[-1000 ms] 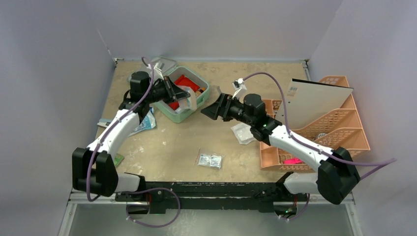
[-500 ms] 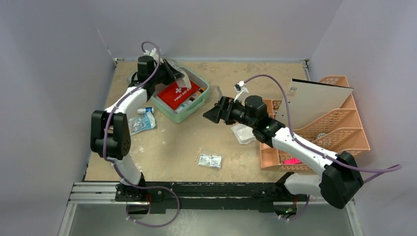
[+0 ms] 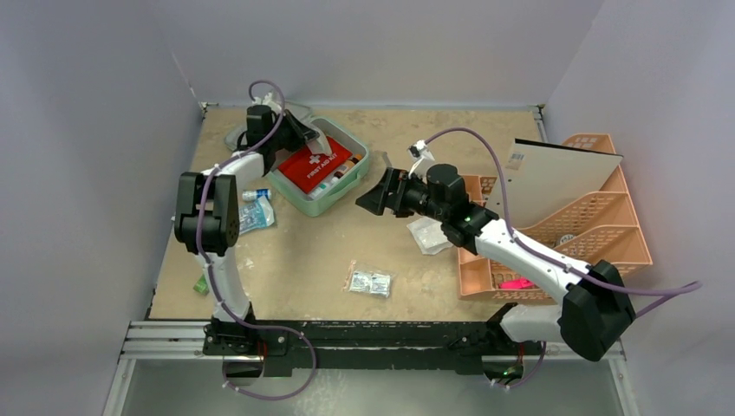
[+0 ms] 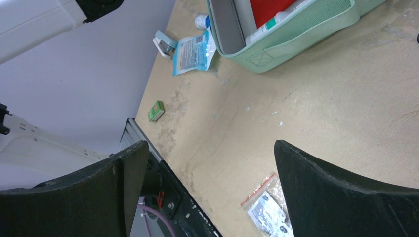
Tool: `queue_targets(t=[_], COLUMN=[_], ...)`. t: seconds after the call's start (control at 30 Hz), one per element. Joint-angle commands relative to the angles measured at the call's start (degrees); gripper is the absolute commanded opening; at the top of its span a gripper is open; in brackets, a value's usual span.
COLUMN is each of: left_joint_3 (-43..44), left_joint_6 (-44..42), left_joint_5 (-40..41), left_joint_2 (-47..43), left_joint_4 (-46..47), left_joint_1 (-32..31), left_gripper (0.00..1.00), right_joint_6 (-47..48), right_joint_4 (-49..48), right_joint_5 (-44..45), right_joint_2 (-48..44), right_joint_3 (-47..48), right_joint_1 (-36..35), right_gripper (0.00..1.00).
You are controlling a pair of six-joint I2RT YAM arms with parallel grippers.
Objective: Organize the medicine kit
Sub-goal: Place the medical item at the medicine box.
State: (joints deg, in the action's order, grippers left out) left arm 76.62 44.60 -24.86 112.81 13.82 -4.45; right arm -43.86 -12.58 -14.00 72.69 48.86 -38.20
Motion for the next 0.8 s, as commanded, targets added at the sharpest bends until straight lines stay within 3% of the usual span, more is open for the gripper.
queue_targets(t=[0.0, 0.37, 0.57, 0.77], left_joint_3=[2.0, 1.9, 0.8, 0.9], left_joint_6=[2.8, 3.5, -0.2, -1.0], left_joint_5=[-0.9, 1.5, 6.2, 8.2], left_joint_2=[2.7, 7.7, 5.7, 6.5], left_joint_4=[8.5, 11.1, 3.9, 2.7], left_joint_1=[0.4, 1.0, 1.0, 1.0], left_gripper=[0.0, 0.0, 0.0, 0.01], right_joint_6=[1.2, 1.7, 1.4, 1.2], right_joint_4=[-0.3, 0.5, 0.8, 0.6], right_joint_5=[1.0, 2.5, 2.2, 2.1], right_joint_2=[0.5, 0.0, 1.0, 0.8], right_joint_3=[2.7, 2.5, 2.8, 2.7], right_joint_1=[0.0, 0.0, 0.0, 0.0], right_gripper=[0.99, 0.99, 0.99, 0.99])
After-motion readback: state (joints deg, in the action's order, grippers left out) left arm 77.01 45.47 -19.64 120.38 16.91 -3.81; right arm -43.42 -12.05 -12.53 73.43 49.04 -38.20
